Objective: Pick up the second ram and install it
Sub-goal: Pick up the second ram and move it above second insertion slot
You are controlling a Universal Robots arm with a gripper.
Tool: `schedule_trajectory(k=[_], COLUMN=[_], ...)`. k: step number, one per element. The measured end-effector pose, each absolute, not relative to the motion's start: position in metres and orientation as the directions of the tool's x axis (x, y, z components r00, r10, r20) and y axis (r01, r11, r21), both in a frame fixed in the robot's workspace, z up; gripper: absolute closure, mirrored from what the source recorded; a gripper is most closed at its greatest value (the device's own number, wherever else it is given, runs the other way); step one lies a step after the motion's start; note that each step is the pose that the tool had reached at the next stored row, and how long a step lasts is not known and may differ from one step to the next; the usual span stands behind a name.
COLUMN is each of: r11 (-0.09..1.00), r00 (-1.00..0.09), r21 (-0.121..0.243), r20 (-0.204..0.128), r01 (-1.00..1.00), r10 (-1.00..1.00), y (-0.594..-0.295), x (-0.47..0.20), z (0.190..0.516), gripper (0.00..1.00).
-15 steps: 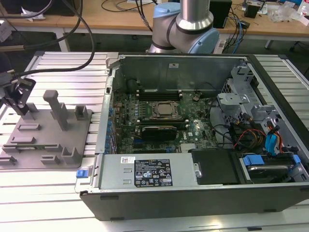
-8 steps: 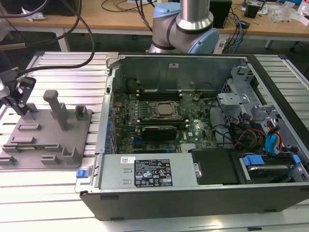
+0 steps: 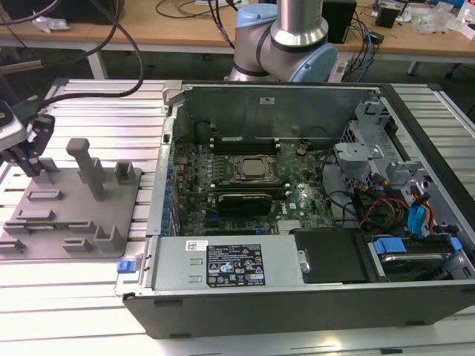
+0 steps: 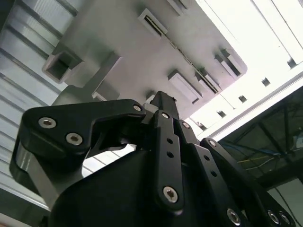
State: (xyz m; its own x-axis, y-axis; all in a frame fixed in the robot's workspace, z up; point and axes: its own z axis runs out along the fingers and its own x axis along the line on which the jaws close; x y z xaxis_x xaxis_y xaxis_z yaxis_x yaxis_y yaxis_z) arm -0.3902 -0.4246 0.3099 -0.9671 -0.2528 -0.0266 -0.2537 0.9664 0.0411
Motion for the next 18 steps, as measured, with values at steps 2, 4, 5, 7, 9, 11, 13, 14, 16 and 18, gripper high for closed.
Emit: schedule_trajectory(k=[2,4,5,7,9,11,13,14,16,18], r11=[0.953,0.946,0.937,0.913,0.893,0.876,0.855,0.831,0.793,0.758], r00=[-0.953,-0.946,-0.938,-0.913,-0.893,-0.877,-0.856,-0.832,-0.794,-0.759], r21=[0.039,0.037,0.034,0.033,0.032,0.032,0.032,0.032,0.031,0.031], r20=[-0.026,-0.025,-0.024,-0.024,-0.023,-0.023,-0.023,-0.023,-0.023,-0.022], r01=[-0.302,-0.323,-0.347,-0.407,-0.449,-0.48,-0.517,-0.555,-0.608,-0.652], r10=[-0.301,-0.323,-0.347,-0.407,-0.449,-0.48,-0.517,-0.554,-0.608,-0.651], y=[-0.4246,-0.4246,-0.4245,-0.4245,-0.4244,-0.4245,-0.4244,-0.4245,-0.4245,-0.4245], x=[-0.3901,-0.3901,-0.3902,-0.3902,-0.3903,-0.3902,-0.3902,-0.3902,-0.3902,-0.3902], z=[0.3098,0.3098,0.3098,0.3096,0.3094,0.3092,0.3089,0.3085,0.308,0.3076], gripper=[0.92,0.92,0.92,0.92,0.92,0.92,0.92,0.92,0.92,0.92])
